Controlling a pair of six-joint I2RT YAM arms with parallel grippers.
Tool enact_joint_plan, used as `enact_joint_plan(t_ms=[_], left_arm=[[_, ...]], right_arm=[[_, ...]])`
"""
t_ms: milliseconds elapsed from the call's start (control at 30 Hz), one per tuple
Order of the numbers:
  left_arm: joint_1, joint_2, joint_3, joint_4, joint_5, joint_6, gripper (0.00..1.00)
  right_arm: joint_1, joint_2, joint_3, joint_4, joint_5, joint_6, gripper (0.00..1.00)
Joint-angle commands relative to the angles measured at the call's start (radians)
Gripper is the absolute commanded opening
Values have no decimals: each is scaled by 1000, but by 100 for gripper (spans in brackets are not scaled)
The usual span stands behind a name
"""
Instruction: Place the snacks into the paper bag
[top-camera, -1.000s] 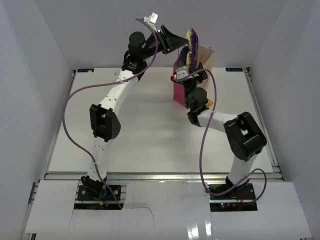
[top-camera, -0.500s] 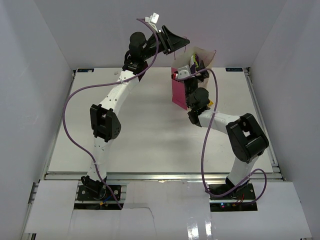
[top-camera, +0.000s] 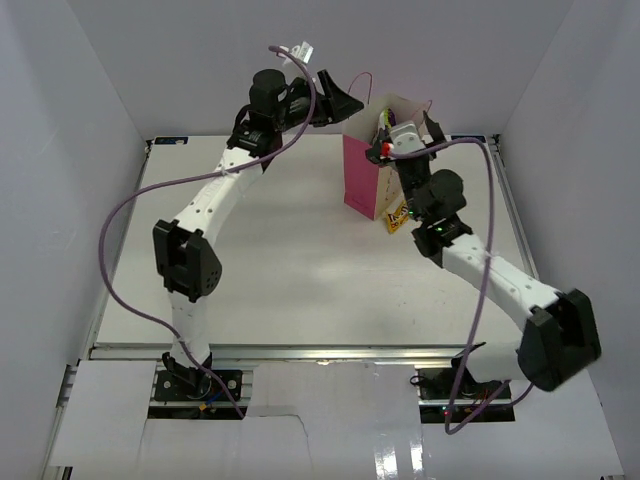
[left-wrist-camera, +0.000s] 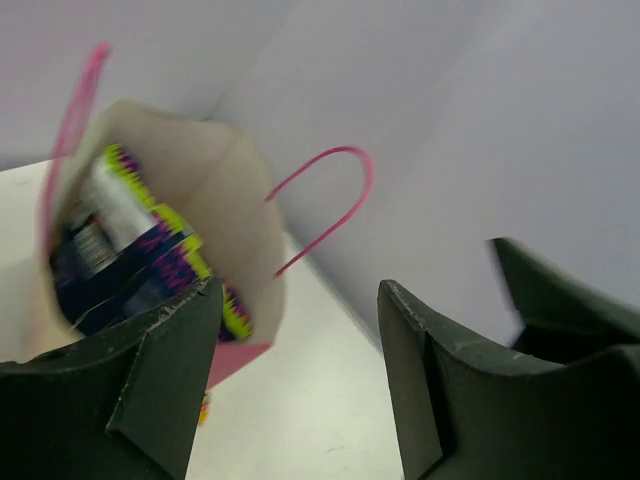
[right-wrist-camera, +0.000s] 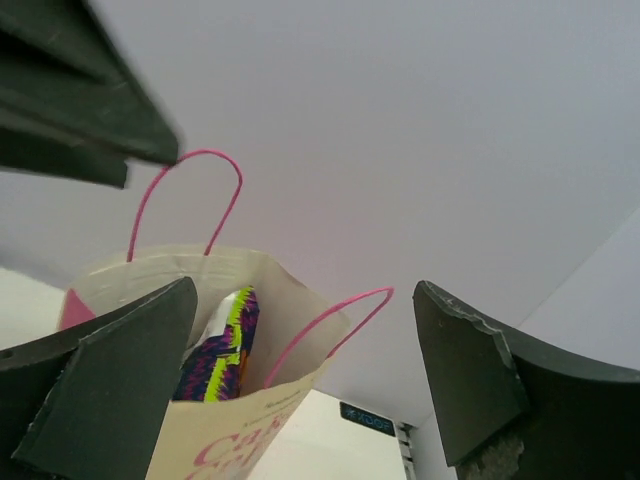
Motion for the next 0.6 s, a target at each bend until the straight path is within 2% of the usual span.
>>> enact_joint_plan(t_ms=[0, 33, 67, 100, 133, 167, 200, 267, 333, 367, 400, 467, 567], left_arm=[[5, -365, -196, -174, -245, 313, 74], [5, -426, -364, -182, -297, 344, 75], [5, -488, -449, -182, -351, 390, 76], [7, -550, -534, -179, -455, 402, 78], [8, -664, -617, -172, -497, 407, 84], [10, -716, -766, -170, -534, 398, 86], [11, -763, -836, -171, -596, 390, 88], [17, -880, -1007, -179, -614, 357, 89], [20, -963, -1100, -188, -626, 288, 89], [22, -986, -1180, -188, -625, 268, 89], [22, -1007, -1214, -188, -634, 223, 89], [22, -1063, -1292, -184, -637, 197, 89], [22, -1115, -1334, -190, -649, 165, 89]], right_arm=[[-79, -241, -33, -478, -367, 263, 96], [-146, -272, -33, -707, -504, 290, 98], [-192, -293, -21, -814, -641, 324, 98], [-235, -316, -16, -888, -846, 373, 86], [-312, -324, -39, -929, -899, 433, 84], [-346, -326, -60, -986, -977, 488, 81], [-375, -324, -86, -994, -987, 602, 79], [-443, -291, -154, -994, -980, 698, 75], [-464, -246, -163, -996, -926, 861, 75], [-467, -190, -148, -1012, -836, 914, 78], [-467, -156, -133, -1025, -784, 1029, 81], [-467, -38, -66, -1052, -649, 1140, 87], [-463, 123, 24, -1126, -566, 1263, 91]])
